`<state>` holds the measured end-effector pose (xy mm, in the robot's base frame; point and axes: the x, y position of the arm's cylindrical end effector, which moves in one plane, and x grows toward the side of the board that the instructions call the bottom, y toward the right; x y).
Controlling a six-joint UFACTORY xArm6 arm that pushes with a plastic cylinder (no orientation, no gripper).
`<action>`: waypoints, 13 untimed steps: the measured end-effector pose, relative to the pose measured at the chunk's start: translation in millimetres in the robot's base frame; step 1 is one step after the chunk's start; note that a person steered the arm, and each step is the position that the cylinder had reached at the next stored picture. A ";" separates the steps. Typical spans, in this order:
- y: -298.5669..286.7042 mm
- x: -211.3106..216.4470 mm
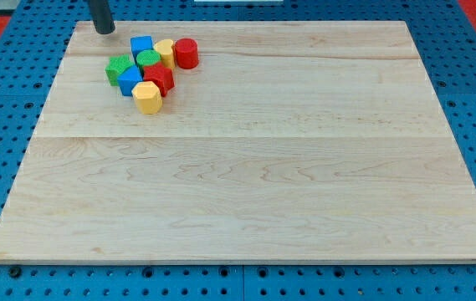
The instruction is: Move the green star into the green circle
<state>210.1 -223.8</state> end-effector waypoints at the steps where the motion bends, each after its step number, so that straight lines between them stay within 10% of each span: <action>1: 3.4 0.0; 6: 16.8 10.7; 11: -19.9 114.9; 13: 46.6 115.5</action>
<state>325.7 -177.1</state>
